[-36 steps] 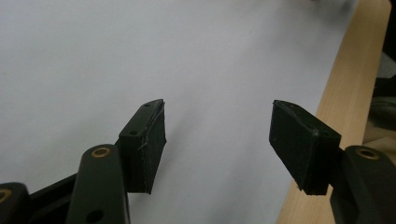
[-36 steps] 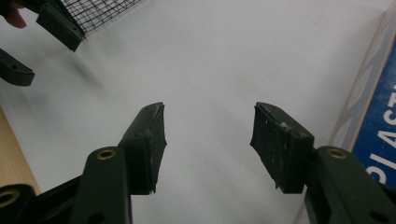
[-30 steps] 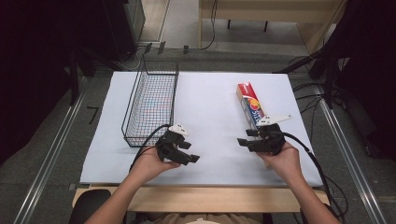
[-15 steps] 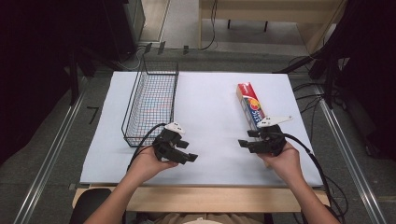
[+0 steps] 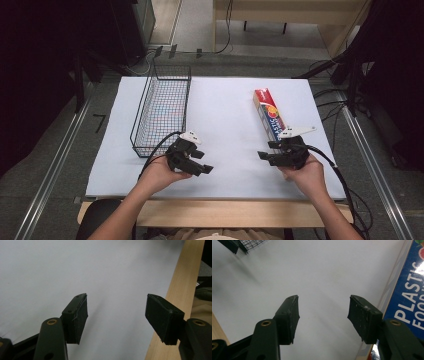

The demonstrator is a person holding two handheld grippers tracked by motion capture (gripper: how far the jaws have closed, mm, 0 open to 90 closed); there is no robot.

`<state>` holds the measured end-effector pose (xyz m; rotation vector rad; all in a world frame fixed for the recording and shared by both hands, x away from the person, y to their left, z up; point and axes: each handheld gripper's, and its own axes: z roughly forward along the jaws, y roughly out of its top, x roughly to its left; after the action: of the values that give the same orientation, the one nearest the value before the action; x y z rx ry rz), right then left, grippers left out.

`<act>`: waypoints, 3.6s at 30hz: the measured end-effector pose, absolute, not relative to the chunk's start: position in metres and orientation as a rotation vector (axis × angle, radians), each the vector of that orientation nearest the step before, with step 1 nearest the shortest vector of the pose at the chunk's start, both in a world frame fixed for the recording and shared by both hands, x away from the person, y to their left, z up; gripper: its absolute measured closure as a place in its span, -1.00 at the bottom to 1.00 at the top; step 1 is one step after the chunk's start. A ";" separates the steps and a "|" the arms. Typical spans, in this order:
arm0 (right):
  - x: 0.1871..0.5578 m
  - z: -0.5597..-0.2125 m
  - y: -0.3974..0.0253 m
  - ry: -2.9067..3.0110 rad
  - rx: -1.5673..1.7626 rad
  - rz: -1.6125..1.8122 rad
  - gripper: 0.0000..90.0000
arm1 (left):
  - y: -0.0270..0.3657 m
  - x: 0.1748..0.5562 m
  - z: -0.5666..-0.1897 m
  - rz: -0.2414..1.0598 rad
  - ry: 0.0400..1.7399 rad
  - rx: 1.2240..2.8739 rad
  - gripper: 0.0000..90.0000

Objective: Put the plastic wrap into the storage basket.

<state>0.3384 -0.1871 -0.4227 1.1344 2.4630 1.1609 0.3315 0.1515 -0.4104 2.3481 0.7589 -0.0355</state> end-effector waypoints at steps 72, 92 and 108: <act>0.423 -0.455 -0.201 2.369 1.724 0.611 -0.31 | 0.141 0.335 -0.417 -0.051 0.716 2.400 -0.25; 0.426 -0.442 -0.221 2.383 1.709 0.639 -0.08 | 0.145 0.336 -0.416 -0.042 0.718 2.385 -0.25; 0.410 -0.421 -0.225 2.495 1.510 0.707 -0.08 | 0.151 0.332 -0.405 -0.023 0.663 2.379 -0.27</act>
<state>0.4095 -0.2255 -0.4210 1.5096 2.4949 0.7071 0.3319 0.1508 -0.4049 2.3787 0.6629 -0.0232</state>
